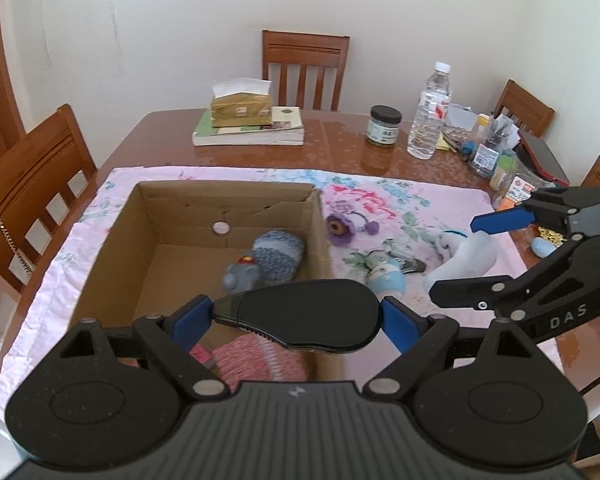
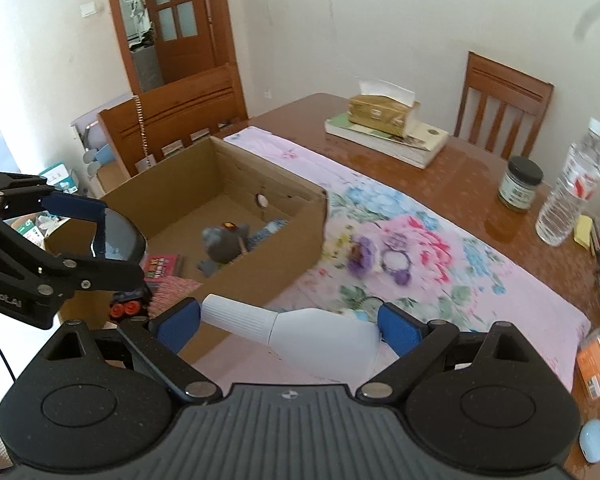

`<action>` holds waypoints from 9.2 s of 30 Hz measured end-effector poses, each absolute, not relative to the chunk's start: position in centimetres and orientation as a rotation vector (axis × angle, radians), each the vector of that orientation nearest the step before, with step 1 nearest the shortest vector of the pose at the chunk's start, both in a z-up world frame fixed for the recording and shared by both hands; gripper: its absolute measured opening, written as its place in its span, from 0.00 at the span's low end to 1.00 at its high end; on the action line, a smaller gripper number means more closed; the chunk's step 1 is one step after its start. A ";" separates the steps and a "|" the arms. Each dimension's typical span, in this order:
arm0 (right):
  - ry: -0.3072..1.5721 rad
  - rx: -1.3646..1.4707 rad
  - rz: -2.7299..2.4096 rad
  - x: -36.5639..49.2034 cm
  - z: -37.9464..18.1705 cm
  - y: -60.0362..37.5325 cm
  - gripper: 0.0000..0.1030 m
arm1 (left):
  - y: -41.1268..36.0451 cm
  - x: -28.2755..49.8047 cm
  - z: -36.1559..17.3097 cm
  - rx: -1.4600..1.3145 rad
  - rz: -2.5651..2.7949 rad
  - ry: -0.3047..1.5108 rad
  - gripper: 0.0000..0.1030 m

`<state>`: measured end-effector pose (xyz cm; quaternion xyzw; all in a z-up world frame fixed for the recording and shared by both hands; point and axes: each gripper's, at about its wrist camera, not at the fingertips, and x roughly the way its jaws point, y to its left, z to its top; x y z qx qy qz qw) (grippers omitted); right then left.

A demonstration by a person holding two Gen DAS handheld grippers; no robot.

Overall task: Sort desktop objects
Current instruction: 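Carry the case and tube over the box and open both tools to drop them, then withdraw both tools from the box back over the cloth, then grasp the blue-white round toy with the left tool and lift it, then grasp the white blue-striped knit sock with the right tool while the left tool holds the toy, then carry the toy and sock over the box and open the left tool to drop the toy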

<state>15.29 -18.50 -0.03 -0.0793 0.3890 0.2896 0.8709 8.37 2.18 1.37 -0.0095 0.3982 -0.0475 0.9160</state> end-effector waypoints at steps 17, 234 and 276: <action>0.780 -0.231 0.673 15.7 0.4 -11.6 0.95 | 7.8 9.6 0.1 -0.022 -0.067 0.832 0.87; 0.803 -0.354 0.700 19.1 -5.4 -31.0 0.68 | -12.3 12.8 -2.7 -0.011 -0.155 0.862 0.41; 0.635 -0.481 0.856 14.9 1.0 -18.7 0.68 | -1.4 6.0 2.3 -0.030 -0.115 0.766 0.41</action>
